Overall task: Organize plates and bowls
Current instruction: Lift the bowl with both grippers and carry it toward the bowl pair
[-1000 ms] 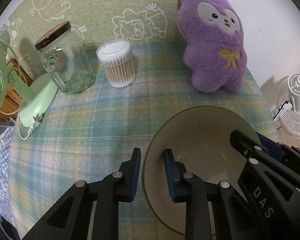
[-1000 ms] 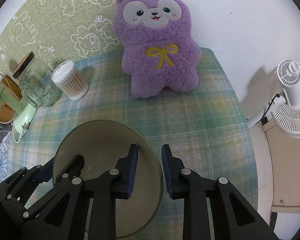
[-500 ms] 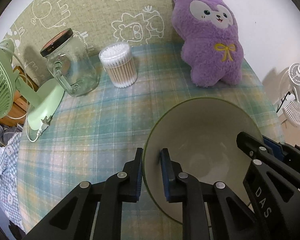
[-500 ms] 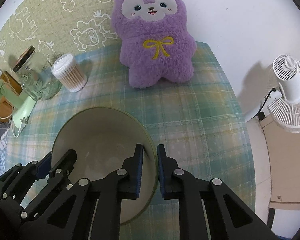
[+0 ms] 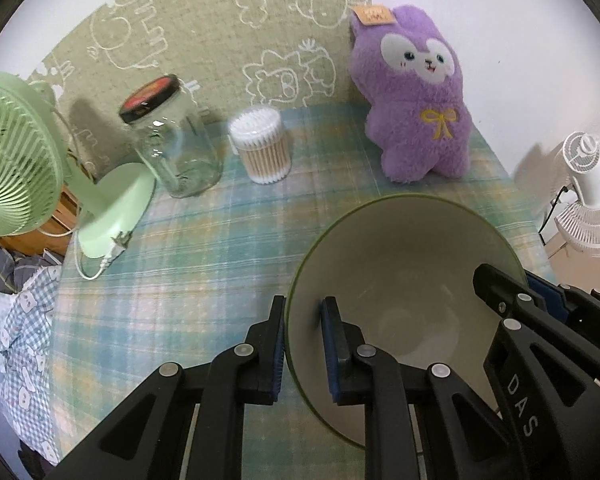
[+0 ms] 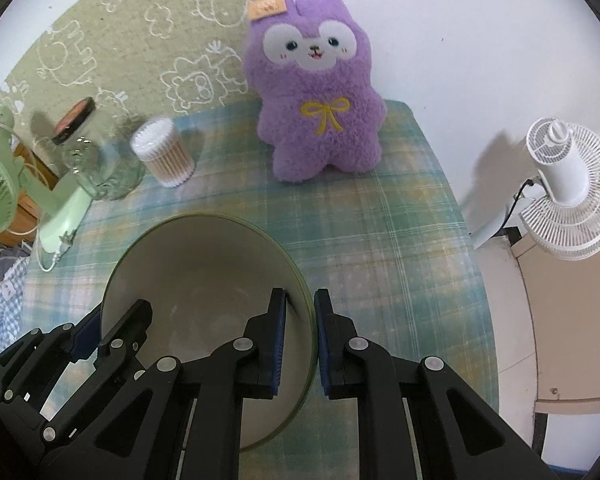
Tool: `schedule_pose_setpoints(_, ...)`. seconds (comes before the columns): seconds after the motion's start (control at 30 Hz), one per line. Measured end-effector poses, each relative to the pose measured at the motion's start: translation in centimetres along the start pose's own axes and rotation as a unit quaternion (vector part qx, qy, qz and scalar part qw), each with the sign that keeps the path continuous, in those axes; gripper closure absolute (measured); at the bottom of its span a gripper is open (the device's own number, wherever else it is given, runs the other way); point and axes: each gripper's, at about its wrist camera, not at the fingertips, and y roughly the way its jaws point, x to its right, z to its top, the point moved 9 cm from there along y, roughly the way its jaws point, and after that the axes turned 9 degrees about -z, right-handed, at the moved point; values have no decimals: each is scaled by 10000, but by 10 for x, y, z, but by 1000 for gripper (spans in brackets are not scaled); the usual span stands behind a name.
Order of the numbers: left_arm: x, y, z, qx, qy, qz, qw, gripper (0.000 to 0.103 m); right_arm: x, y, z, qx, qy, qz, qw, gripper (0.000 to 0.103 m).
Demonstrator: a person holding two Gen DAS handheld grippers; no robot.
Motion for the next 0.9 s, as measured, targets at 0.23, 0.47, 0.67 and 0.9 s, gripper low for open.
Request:
schedule_pose_setpoints(0.23,-13,-40,-12,219,17,-98,9997,89,-13,-46,-14,199,45,-118,9997,86)
schedule_pose_setpoints(0.47,-35,-81,-35,315,14,-177,9993,88,-36,-90,-39,291,76,-196,9994,86)
schedule_pose_setpoints(0.67,-58,-112,-59,370,62,-179,9991,88,-61,-123,-65,343,159,-185,9991,86)
schedule_pose_setpoints(0.9,-90,-140,-88,406,54,-175,9990,88,-95,-155,-95,387,167,-153,9990,86)
